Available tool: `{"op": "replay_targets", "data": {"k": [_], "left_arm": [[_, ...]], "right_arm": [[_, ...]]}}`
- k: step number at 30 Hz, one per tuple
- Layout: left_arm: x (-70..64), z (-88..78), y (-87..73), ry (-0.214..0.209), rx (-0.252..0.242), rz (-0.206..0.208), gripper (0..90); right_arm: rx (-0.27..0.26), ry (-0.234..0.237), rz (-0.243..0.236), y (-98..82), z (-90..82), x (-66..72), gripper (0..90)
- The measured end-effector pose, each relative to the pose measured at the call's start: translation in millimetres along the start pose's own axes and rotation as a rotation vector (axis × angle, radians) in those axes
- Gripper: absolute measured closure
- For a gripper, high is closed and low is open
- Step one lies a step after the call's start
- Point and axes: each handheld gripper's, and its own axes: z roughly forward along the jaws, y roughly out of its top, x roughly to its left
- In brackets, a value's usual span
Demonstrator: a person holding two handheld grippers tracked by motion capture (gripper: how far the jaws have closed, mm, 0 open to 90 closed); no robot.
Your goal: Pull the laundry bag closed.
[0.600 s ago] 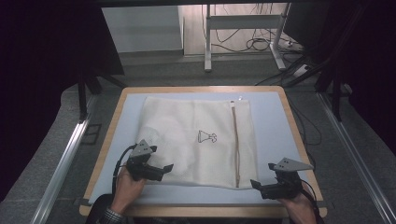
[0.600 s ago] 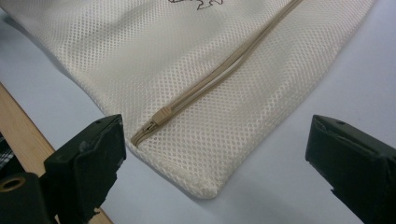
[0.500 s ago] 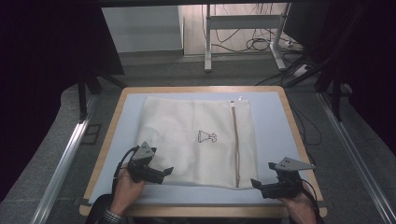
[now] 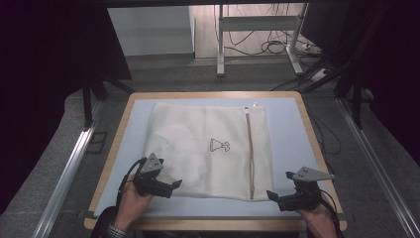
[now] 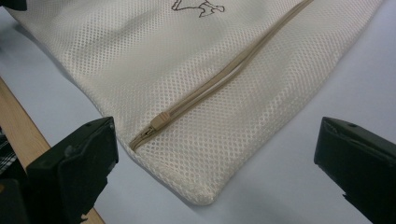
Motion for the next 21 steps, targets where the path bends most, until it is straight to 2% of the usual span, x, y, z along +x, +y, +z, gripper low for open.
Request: {"op": "replay_targets", "data": {"k": [3,7,11,21], "left_arm": [[-0.7,0.7,0.6,0.003,0.006,0.009,0.4],[-2.5,1.1,2.2,-0.006,0.007,0.002,0.9],[-3.9,1.7,4.1,-0.002,0.009,0.010,0.9],[-3.5,6.5,9.1,-0.002,-0.007,0.020,1.0]], "right_arm": [[-0.001,0.003,-0.012,0.4,-0.5,0.4,0.0],[0.000,-0.005,-0.031,0.7,-0.6,1.3,0.0],[0.018,-0.013,-0.048,0.4,1.1,2.4,0.0],[0.020,-0.016,-0.052,0.5,1.0,2.4,0.0]]}}
